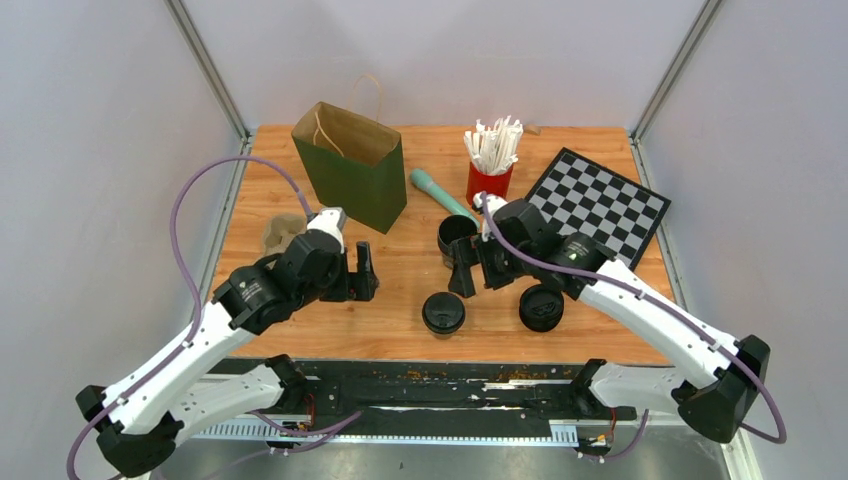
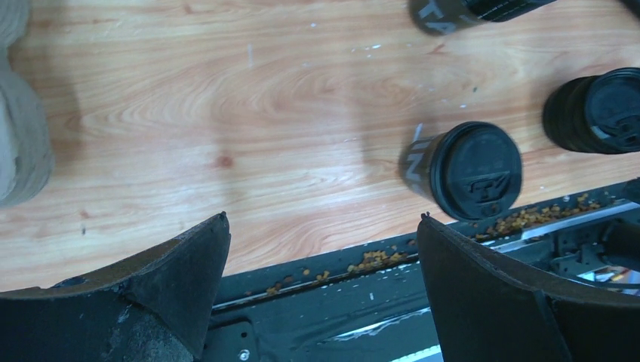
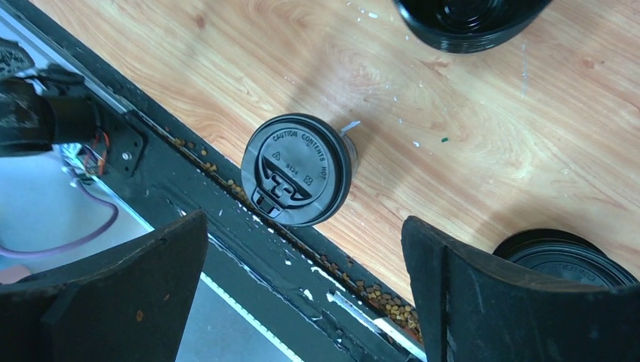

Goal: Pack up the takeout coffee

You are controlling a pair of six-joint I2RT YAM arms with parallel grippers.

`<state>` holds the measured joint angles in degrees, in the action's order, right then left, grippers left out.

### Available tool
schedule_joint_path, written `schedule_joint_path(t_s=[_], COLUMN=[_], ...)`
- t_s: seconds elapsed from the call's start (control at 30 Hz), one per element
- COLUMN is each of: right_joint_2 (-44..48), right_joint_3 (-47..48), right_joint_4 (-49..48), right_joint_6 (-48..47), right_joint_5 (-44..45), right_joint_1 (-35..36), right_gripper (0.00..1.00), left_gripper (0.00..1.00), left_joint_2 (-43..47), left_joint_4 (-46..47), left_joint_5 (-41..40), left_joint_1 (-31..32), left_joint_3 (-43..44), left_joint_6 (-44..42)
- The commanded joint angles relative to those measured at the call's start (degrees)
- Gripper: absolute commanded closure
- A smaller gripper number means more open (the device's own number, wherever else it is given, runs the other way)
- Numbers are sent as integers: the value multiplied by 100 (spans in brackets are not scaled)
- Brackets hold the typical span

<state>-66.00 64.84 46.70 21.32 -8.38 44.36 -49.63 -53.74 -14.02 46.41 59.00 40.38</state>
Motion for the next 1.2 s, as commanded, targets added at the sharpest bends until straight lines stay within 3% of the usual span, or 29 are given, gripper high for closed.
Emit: schedule_joint_path(t_s=[0.0, 0.27, 0.53, 0.8, 0.87, 0.93, 1.0, 1.17], right_joint_2=[-254, -851, -801, -718, -843, -979, -1107, -1396], right_joint_3=[328, 455, 614, 297, 181, 157, 209, 371], right_joint_4=[43, -56, 620, -101, -161, -133, -97, -101], right_joint_6=[44, 35, 308, 356, 423, 345, 214, 36], right_joint_5=[733, 1331, 2112, 841, 727, 827, 1265, 1715], right_joint_1=[531, 1350, 1112, 970, 1073, 1256, 1509, 1863], right_gripper=[1, 4, 7, 20, 18, 9, 4, 0], left_gripper=[0, 0, 0, 3, 4, 4, 4, 4], left_joint_2=[422, 849, 857, 678, 603, 538, 512, 692], left_joint_4=[-105, -47, 227, 736, 731, 653, 553, 410], left_joint_5=[-330, -494, -86, 233, 227, 206, 134, -201], left_joint_1=[-1, -1, -1, -1, -1, -1, -1, -1], left_joint_3=[-341, -708, -882, -1005, -948, -871, -812, -768], left_joint_6=[52, 51, -128, -112, -154, -177, -180, -79])
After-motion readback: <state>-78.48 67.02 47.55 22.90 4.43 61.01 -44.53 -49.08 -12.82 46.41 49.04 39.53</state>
